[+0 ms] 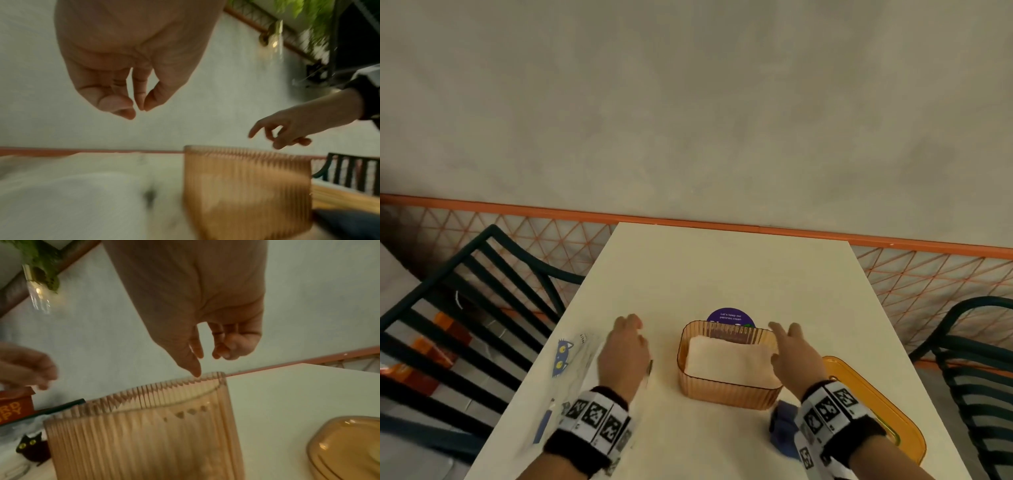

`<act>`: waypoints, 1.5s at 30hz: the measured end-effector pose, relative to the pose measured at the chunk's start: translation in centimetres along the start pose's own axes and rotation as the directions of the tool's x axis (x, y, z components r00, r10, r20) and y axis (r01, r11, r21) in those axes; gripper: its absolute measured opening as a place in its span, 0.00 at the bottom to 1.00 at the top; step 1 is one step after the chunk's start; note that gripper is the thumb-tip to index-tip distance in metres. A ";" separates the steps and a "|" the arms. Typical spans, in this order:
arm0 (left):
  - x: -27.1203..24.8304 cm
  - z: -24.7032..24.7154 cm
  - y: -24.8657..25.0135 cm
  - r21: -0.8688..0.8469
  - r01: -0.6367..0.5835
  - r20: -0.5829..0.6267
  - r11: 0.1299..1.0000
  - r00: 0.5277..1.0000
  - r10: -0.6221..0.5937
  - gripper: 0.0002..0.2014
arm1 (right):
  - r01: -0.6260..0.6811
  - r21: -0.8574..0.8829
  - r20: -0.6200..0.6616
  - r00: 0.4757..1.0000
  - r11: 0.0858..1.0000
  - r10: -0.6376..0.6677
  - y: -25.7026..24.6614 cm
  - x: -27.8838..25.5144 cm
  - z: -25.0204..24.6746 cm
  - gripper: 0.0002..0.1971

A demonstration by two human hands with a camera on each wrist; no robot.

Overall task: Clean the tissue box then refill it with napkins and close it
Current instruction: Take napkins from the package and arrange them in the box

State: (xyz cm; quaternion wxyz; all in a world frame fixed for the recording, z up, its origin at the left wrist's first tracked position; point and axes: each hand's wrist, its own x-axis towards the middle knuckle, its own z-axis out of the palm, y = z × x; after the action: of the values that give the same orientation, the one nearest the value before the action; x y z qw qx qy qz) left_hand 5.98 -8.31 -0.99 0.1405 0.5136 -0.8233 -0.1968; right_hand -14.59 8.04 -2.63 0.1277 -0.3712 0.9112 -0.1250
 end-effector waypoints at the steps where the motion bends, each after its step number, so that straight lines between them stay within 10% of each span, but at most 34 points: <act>1: -0.2 -0.2 -1.5 0.021 0.050 0.013 0.999 0.999 -0.050 0.09 | -0.022 -0.003 -0.005 1.000 1.000 0.022 0.3 -0.2 0.3 0.28; 11: -3.5 2.7 -5.1 0.358 0.123 0.267 0.926 0.937 -0.227 0.32 | -0.243 0.115 0.142 0.964 0.963 0.226 0.0 0.5 3.6 0.32; 29: -4.1 4.1 -3.7 0.479 0.130 0.214 0.868 0.942 -0.259 0.18 | -0.271 0.093 0.139 0.956 0.958 0.257 0.2 1.2 4.7 0.33; 41: -3.2 -4.3 -3.9 0.393 -0.009 0.068 0.920 0.998 -0.019 0.15 | -0.128 0.044 0.015 0.992 0.991 0.127 -1.3 -0.2 0.9 0.33; 45: -3.7 -7.6 -1.1 0.138 -0.084 -0.087 0.987 0.992 0.097 0.10 | 0.023 0.457 0.043 0.998 0.889 -0.048 -4.9 -1.0 -2.9 0.28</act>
State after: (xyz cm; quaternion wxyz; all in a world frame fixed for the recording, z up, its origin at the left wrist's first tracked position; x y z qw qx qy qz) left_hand 11.74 -6.76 5.11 0.1526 0.4925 -0.8497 -0.1102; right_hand -11.65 5.70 1.79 0.2330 -0.3508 0.8457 -0.3278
